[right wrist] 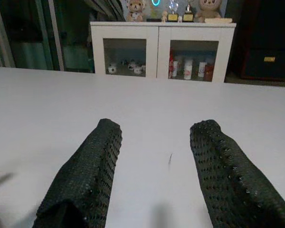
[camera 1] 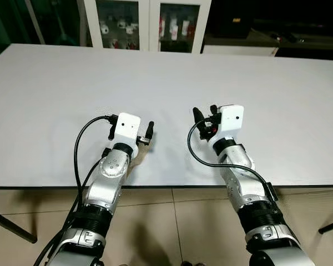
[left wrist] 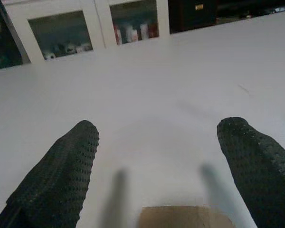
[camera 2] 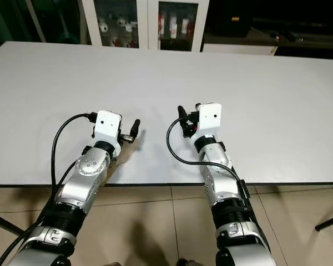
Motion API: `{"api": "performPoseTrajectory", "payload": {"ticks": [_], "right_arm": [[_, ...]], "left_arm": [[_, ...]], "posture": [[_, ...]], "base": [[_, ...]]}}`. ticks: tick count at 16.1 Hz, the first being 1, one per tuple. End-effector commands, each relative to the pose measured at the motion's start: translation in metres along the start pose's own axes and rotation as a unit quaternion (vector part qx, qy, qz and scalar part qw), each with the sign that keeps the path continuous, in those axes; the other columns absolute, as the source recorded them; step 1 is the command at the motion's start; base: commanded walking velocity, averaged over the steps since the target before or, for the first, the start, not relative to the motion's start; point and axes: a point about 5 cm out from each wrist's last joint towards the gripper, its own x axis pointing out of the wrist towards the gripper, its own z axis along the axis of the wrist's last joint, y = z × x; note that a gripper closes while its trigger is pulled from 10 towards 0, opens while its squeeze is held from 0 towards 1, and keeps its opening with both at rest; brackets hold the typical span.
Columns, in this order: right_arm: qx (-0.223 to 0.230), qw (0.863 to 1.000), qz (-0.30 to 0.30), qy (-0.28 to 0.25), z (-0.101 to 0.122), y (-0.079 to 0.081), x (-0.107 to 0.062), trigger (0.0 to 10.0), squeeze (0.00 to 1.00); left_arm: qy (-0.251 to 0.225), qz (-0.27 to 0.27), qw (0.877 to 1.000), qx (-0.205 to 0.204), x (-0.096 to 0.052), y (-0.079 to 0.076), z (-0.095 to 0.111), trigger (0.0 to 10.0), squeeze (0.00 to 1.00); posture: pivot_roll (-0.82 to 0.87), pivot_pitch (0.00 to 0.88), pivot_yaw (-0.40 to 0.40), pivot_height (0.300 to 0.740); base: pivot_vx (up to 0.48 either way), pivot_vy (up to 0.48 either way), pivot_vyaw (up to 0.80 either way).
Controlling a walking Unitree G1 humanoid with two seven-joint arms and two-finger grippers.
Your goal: Picking trash to rubbish bin
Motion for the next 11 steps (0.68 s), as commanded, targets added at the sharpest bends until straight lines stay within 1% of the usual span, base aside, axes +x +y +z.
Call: {"api": "performPoseTrajectory", "payload": {"ticks": [1, 3, 8, 11], "right_arm": [[-0.003, 1.000, -0.002, 0.010, -0.003, -0.002, -0.001, 10.0, 0.00], [-0.003, 1.000, -0.004, 0.011, -0.003, -0.003, -0.002, 10.0, 0.00], [-0.003, 1.000, -0.008, 0.010, -0.002, -0.004, 0.000, 10.0, 0.00], [-0.002, 1.000, -0.010, 0.009, -0.001, -0.004, 0.001, 10.0, 0.00]], "left_arm": [[-0.008, 0.001, 1.000, -0.004, 0.001, 0.001, 0.007, 10.0, 1.00], [-0.005, 0.002, 1.000, -0.003, 0.001, 0.002, 0.007, 10.0, 1.00], [-0.011, 0.010, 1.000, -0.006, 0.003, 0.005, 0.014, 10.0, 1.00], [-0.009, 0.013, 1.000, -0.001, 0.003, 0.006, 0.017, 10.0, 1.00]], "posture": [[0.01, 0.000, -0.052, 0.740], [0.01, 0.000, -0.052, 0.740], [0.00, 0.000, -0.049, 0.740], [0.00, 0.000, -0.046, 0.740]], "base": [[0.000, 0.000, 0.00], [0.000, 0.000, 0.00], [0.000, 0.000, 0.00], [0.000, 0.000, 0.00]]}}
